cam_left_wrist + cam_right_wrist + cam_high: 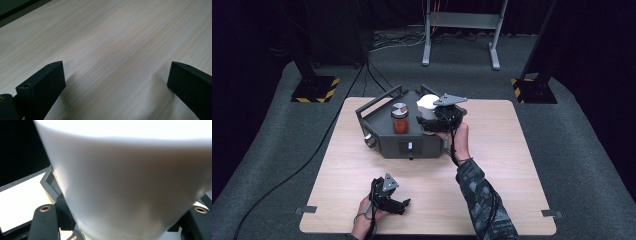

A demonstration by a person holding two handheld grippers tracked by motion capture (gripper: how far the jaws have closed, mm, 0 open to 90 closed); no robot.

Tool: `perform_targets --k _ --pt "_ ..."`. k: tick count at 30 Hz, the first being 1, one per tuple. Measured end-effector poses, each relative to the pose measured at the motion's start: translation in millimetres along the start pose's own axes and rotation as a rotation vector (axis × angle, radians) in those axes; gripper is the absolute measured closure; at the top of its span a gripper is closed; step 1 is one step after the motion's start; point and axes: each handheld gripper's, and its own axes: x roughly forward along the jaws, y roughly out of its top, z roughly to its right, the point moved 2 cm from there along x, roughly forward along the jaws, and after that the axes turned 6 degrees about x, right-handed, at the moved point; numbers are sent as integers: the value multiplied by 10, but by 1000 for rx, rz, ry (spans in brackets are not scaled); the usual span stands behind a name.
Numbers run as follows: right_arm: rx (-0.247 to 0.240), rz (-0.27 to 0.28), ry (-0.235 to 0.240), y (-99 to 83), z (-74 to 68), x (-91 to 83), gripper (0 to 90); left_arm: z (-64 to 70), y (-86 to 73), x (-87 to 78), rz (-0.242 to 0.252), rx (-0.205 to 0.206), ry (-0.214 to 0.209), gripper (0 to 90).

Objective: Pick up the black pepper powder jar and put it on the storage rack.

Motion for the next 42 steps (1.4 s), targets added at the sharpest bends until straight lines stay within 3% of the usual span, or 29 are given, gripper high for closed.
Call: perform_targets --k 42 --pt "41 -46 3 -4 50 358 300 -1 0 -2 0 2 -2 14"
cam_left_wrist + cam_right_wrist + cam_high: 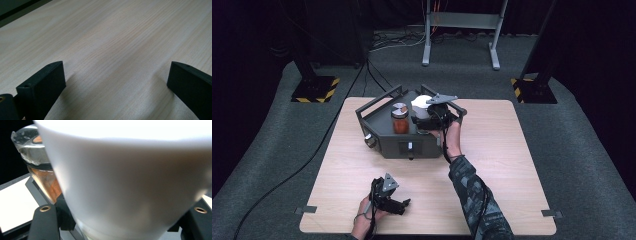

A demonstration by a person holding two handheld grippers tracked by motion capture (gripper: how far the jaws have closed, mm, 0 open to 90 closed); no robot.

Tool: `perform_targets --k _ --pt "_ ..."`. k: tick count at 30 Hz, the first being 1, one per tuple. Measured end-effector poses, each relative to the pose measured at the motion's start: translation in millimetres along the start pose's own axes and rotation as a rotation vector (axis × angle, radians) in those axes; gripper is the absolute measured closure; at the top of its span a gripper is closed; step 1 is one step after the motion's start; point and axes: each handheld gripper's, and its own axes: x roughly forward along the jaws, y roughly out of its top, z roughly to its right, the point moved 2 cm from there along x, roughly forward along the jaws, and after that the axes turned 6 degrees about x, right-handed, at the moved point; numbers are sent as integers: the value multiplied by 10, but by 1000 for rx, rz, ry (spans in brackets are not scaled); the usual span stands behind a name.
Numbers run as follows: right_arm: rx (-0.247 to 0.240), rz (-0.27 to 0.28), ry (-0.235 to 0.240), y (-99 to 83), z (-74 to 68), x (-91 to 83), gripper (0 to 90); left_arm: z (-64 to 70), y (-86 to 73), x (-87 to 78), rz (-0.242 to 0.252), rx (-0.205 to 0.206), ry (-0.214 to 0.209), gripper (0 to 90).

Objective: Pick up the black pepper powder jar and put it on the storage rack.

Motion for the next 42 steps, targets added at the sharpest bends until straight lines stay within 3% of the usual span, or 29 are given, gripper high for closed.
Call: perform_targets --k 24,28,37,42 --pt "-45 20 -9 -77 -49 20 298 0 -1 0 0 0 0 14" --pt "-30 11 -14 -57 -51 22 292 0 -1 0 0 0 0 14" --pt "17 -7 -6 -40 -32 -62 118 0 0 0 0 0 0 14" --pt "-8 -19 3 -65 -56 -217 51 0 0 0 0 0 0 14"
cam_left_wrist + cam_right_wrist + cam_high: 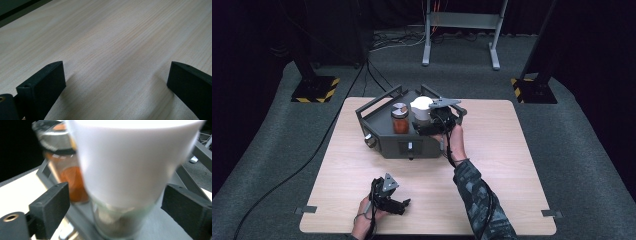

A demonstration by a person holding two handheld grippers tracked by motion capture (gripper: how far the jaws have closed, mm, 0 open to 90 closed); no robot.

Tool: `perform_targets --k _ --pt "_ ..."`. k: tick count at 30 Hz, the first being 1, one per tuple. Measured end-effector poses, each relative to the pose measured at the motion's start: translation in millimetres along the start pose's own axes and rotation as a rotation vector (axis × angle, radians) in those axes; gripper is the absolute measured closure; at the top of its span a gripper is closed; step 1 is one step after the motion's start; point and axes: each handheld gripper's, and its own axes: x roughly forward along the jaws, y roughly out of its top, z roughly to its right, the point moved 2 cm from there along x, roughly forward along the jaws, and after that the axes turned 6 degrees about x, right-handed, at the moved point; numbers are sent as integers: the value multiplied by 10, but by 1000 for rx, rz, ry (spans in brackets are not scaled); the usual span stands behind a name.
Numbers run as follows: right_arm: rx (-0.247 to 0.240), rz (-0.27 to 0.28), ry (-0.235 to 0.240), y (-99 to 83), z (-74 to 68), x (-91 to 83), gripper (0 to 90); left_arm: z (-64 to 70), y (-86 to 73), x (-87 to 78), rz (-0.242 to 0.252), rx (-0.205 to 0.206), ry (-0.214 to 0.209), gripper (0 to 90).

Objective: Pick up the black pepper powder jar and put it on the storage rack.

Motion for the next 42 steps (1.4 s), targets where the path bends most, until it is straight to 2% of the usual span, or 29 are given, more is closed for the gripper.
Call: perform_targets --k 2,5,12,17,20,22,27,29,30,35,38,42 --pt "-7 -14 6 -22 -12 -82 25 0 1 -1 -1 2 1 14" --pt "-40 -40 -19 -67 -73 -201 7 1 0 0 0 1 1 14" --pt "-47 -106 -24 -309 -103 -477 0 1 -1 0 1 0 1 14" --pt "-17 -134 -22 -680 -140 -635 0 5 -2 0 1 1 2 14" --pt "-4 -175 -52 -921 -178 -678 0 4 -2 0 1 1 2 14" --pt "27 -194 -64 -1092 -160 -713 0 2 0 0 0 1 1 14" --pt "110 -222 -128 -1575 -110 -851 0 2 -1 1 1 0 1 14" --pt "124 -241 -151 -1704 -96 -894 0 1 0 1 1 0 1 14" --pt "122 -245 -175 -1785 -108 -929 0 1 -1 1 1 0 1 13" --pt "150 -230 -186 -2019 -90 -1046 0 2 -1 1 1 0 1 13" --pt "138 -208 -189 -2082 -123 -1084 0 1 -1 1 1 0 1 14" --pt "147 -196 -182 -2107 -108 -1092 0 2 -1 1 1 0 1 14"
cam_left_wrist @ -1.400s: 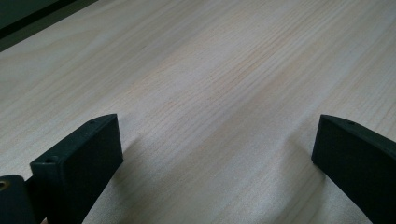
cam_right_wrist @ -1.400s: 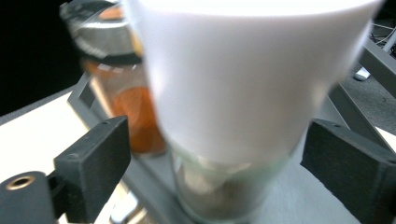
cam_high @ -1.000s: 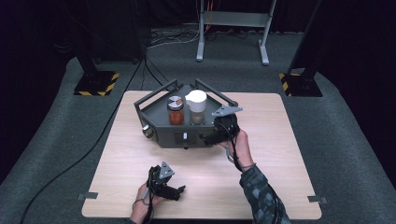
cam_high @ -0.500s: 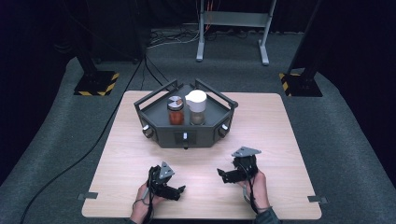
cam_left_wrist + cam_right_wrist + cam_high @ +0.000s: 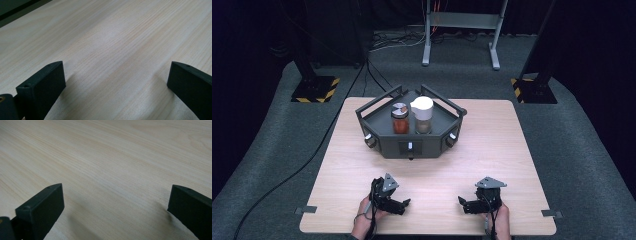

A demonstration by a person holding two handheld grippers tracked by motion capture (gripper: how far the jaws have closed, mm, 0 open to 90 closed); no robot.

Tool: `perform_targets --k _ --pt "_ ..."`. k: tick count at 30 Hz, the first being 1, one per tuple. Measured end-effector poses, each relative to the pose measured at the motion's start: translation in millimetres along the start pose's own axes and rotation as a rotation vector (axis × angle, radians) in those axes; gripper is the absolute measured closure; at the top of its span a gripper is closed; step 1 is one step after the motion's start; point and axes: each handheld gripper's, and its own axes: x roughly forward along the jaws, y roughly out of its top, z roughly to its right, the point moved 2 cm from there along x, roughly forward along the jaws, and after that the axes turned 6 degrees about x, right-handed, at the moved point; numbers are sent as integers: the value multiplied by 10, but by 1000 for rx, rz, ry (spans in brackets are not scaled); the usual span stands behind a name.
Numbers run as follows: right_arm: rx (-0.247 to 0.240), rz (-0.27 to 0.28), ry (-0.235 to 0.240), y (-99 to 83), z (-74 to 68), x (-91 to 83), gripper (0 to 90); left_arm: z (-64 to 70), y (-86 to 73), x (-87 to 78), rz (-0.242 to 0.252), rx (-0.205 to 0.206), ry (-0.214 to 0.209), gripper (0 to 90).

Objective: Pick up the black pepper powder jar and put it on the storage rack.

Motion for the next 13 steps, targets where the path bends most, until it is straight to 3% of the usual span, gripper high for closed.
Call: perform_targets --k 5,13 --pt "22 30 21 -60 43 -18 0 0 0 0 0 0 0 13" --pt "41 30 23 -56 60 -15 0 5 -2 0 1 1 2 13"
